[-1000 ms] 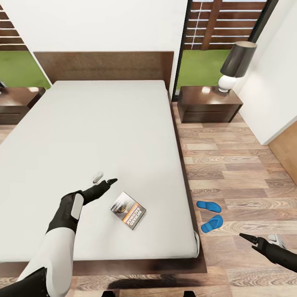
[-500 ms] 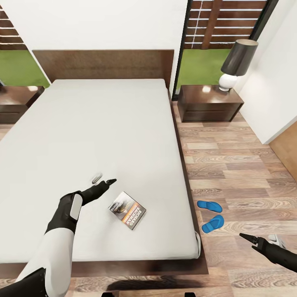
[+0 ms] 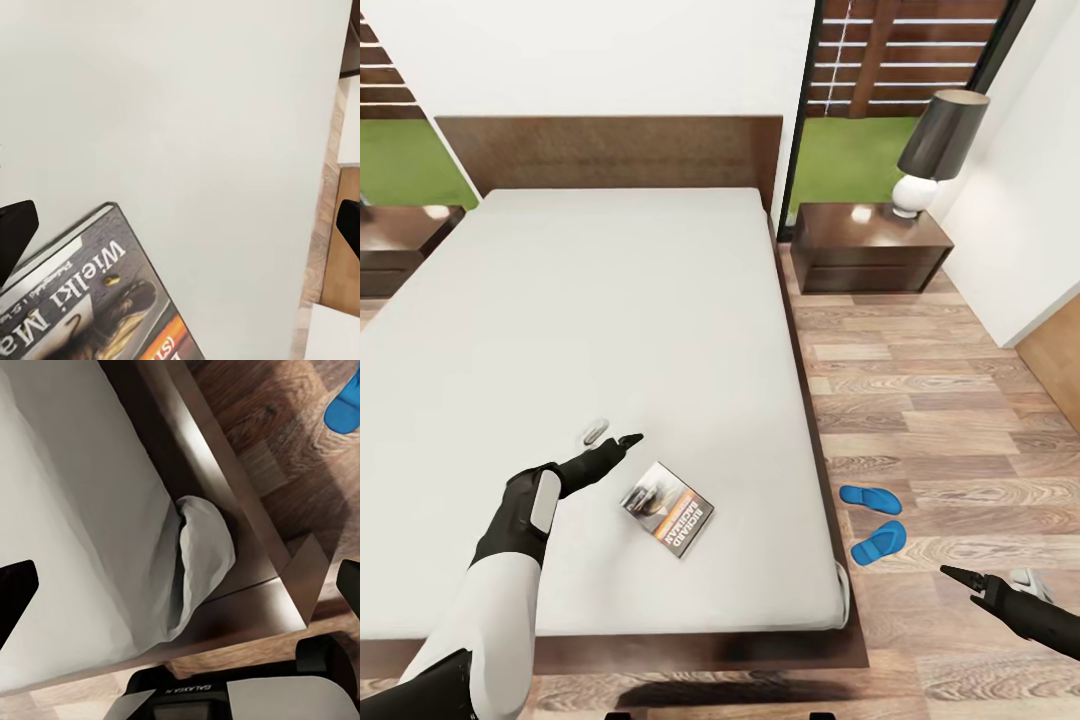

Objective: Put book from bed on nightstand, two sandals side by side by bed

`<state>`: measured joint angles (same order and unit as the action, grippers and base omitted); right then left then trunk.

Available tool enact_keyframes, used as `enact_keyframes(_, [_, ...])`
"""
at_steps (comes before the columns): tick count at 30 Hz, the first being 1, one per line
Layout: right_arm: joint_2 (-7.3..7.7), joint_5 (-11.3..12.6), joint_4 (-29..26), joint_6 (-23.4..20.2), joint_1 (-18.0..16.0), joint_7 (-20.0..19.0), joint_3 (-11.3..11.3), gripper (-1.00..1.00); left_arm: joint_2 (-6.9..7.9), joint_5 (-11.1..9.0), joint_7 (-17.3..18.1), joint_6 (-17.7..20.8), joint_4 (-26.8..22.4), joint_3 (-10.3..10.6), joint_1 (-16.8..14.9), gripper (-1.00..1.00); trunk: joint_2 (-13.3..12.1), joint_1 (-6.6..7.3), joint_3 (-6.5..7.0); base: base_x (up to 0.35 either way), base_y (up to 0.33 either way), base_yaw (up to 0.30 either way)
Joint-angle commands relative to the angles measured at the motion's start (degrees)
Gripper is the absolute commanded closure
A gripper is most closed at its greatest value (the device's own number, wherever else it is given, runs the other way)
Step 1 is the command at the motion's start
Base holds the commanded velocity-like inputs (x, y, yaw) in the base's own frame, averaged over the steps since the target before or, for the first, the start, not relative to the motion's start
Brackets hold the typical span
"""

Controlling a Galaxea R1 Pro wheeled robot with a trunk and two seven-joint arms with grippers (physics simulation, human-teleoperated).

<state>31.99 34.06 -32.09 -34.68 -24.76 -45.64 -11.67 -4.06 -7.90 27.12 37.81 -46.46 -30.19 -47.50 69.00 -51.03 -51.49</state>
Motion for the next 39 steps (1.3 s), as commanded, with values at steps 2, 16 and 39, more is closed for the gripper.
enact_keyframes(2, [0.00,0.22,0.01,-0.38,-0.03,-0.07,-0.10,-1.00,-0.10,-0.19,0.13,0.43,-0.04,-0.25,-0.05,-1.00,0.84,-0.45,-0.40,0.000,0.000,0.000])
enact_keyframes(16, [0.00,0.22,0.01,-0.38,-0.03,-0.14,-0.13,-1.00,-0.15,-0.17,0.13,0.34,1.58,-0.22,-0.05,-1.00,6.46,-3.52,-2.91,0.000,0.000,0.000])
enact_keyframes(39, [0.00,0.22,0.01,-0.38,-0.03,-0.11,-0.14,-1.00,-0.15,-0.19,0.13,0.34,1.63,-0.22,-0.05,-1.00,15.68,-8.57,-7.04,0.000,0.000,0.000])
